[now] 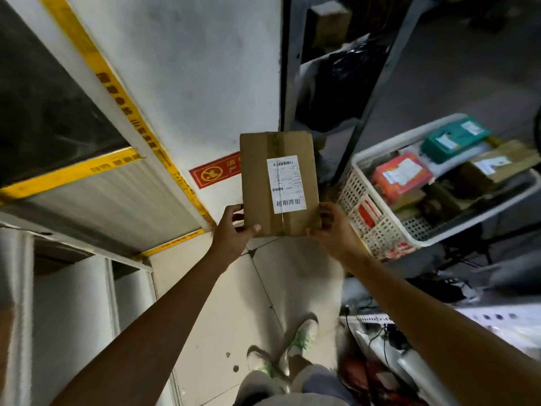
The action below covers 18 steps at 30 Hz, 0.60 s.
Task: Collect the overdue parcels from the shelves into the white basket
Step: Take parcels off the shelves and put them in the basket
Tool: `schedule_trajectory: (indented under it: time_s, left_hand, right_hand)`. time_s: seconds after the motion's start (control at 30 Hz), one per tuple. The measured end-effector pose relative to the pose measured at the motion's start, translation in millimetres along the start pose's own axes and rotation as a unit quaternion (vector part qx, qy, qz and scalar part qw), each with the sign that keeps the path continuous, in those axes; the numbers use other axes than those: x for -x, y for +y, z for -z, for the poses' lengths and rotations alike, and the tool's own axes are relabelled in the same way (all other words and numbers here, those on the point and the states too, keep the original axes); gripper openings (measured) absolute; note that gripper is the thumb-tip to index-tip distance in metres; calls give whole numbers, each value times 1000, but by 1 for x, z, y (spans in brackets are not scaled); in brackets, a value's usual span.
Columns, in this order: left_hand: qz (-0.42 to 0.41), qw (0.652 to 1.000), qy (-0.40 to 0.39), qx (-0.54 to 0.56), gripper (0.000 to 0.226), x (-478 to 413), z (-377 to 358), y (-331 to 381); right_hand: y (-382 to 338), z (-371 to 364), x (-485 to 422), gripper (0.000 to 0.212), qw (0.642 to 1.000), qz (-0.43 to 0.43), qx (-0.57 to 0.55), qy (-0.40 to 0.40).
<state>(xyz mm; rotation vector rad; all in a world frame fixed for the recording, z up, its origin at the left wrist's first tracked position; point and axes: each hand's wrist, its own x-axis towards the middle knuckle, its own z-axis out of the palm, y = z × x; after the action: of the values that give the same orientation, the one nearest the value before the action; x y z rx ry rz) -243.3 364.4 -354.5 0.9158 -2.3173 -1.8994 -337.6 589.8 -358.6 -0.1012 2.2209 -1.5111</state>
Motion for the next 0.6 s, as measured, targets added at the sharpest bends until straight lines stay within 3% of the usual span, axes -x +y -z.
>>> schedule_trajectory:
  time_s: [0.6]
  left_hand:
    - [-58, 975, -155, -152, 64, -108, -166, 112]
  right_hand:
    - [14, 155, -41, 62, 975, -43, -119, 180]
